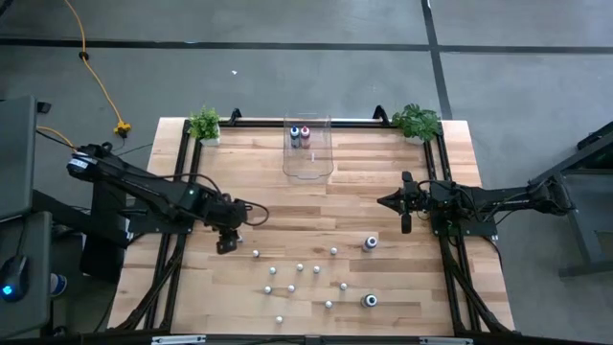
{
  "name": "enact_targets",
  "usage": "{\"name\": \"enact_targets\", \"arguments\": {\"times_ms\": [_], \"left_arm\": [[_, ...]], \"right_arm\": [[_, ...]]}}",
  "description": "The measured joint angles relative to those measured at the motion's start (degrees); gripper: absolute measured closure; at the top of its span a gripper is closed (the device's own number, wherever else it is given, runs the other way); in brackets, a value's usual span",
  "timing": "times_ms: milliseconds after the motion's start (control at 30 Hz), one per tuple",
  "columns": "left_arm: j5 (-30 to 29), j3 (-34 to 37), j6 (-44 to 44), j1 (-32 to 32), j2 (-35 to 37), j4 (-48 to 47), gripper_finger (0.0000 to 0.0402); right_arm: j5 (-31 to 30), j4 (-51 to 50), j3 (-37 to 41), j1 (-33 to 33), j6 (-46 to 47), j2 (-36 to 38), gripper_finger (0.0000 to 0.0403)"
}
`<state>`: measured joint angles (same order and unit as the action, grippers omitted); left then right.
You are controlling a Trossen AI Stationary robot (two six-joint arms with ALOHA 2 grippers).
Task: Pick & Place food coloring
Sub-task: Put the small black food coloring into the transparent bin
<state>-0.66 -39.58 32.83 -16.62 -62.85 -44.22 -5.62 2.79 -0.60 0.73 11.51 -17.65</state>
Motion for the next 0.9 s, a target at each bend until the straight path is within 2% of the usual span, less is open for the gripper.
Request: {"name": "enact_targets", "arguments": {"times_ms": [200,633,900], "left_arm": [[0.01,2.94,3.45,0.03,-0.02,4.17,0.0188],[0.58,4.9,3.39,0.07,-0.02,4.38,0.0188],[3.07,4.89,1.26,0.07,-1.5,8.4,0.0188]], "right_arm": [[0.01,-0.01,0.02,-0.02,0.0,0.0,0.0402],[-0.01,-0.01,0.0,-0.01,0.0,0.0,0.0402],[0.01,-0.01,0.0,-0.01,0.0,0.0,0.0402]]}}
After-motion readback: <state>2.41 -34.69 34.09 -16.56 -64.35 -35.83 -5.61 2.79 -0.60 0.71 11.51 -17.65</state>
